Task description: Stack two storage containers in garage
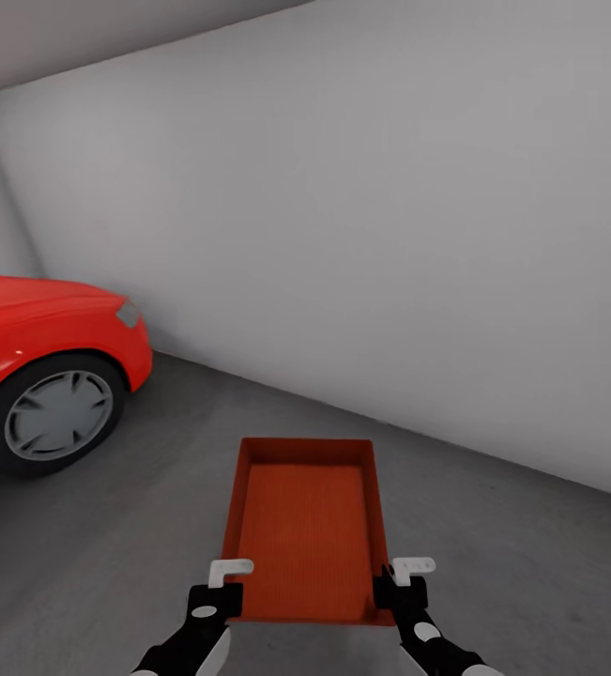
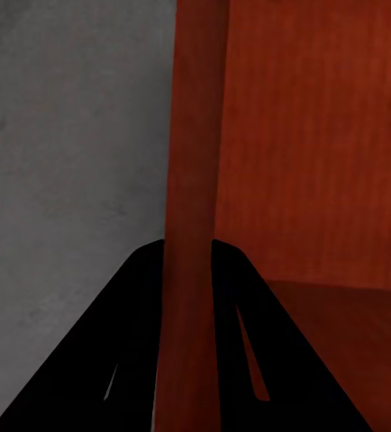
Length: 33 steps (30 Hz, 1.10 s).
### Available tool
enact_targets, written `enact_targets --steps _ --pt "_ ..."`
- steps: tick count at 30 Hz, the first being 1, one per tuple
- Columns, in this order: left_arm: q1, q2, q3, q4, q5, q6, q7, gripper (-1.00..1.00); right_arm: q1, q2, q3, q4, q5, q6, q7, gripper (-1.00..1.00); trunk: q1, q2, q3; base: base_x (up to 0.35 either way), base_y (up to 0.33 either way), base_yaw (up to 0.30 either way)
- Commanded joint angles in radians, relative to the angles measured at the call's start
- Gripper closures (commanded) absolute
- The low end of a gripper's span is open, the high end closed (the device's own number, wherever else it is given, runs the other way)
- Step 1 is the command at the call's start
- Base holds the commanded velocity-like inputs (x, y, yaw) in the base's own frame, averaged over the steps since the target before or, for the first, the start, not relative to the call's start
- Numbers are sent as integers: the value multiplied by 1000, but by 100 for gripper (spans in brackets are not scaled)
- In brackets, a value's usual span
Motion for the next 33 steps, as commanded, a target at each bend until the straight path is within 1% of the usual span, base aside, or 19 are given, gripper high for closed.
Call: enact_targets --steps 1,33 --pt "0 5 -26 21 15 3 10 100 -2 -7 -10 -3 10 -69 1 100 1 -1 -2 321 0 -285" --pt "0 5 -26 21 17 1 10 100 -2 -9 -10 -3 9 -69 6 100 1 -1 -2 321 0 -286"
